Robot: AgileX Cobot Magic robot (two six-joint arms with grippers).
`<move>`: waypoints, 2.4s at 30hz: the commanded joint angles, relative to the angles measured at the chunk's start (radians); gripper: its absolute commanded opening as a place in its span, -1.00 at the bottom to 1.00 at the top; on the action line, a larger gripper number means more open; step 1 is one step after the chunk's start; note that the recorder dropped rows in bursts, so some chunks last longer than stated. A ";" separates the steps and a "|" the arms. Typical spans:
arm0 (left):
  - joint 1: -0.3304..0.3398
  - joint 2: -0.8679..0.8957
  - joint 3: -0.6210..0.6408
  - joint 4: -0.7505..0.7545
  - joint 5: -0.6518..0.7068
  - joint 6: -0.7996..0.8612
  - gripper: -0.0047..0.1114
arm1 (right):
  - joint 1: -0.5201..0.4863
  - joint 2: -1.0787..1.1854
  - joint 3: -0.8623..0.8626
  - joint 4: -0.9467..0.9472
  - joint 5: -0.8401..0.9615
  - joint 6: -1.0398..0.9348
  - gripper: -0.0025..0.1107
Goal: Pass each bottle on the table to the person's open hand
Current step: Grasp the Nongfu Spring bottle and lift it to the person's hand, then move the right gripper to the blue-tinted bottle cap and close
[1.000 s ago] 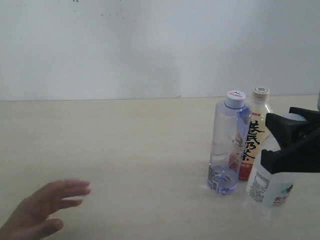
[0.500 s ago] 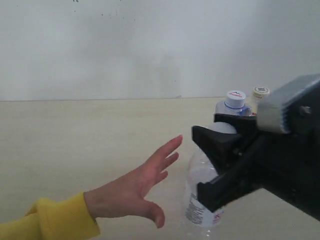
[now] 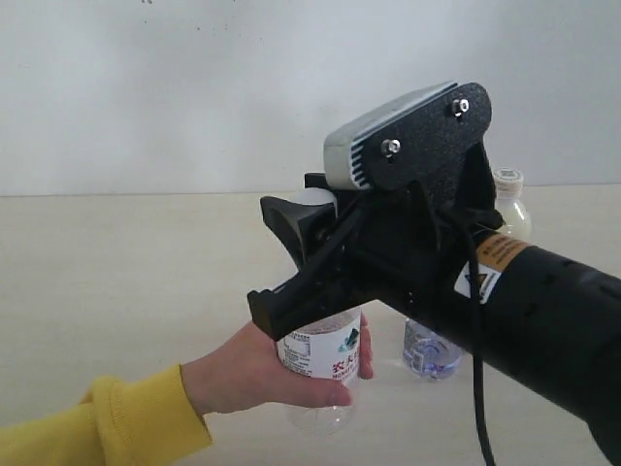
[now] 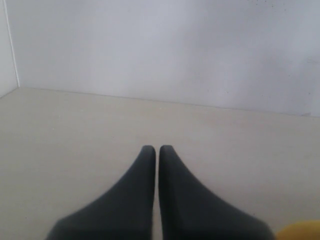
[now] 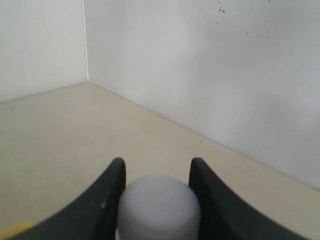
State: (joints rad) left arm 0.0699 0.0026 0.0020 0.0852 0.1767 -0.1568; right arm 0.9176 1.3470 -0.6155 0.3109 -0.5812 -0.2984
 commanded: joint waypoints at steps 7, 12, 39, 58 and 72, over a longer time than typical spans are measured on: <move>0.003 -0.003 -0.002 0.000 0.002 -0.004 -0.85 | 0.000 -0.095 0.003 0.522 -0.109 -0.403 0.21; 0.003 -0.003 -0.002 0.000 0.002 -0.004 -0.85 | 0.000 -0.273 0.036 0.738 -0.112 -0.731 0.21; 0.003 -0.003 -0.002 0.000 0.002 -0.004 -0.85 | -0.012 0.002 0.246 0.464 -0.477 -0.257 0.50; 0.003 -0.003 -0.002 0.000 0.002 -0.004 -0.85 | -0.309 0.026 0.156 0.123 -0.220 -0.020 0.50; 0.003 -0.003 -0.002 0.000 0.002 -0.004 -0.85 | -0.332 0.154 0.117 0.057 -0.248 0.027 0.45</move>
State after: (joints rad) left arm 0.0699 0.0026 0.0020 0.0852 0.1767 -0.1568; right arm 0.5905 1.4870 -0.4841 0.3510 -0.8019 -0.2643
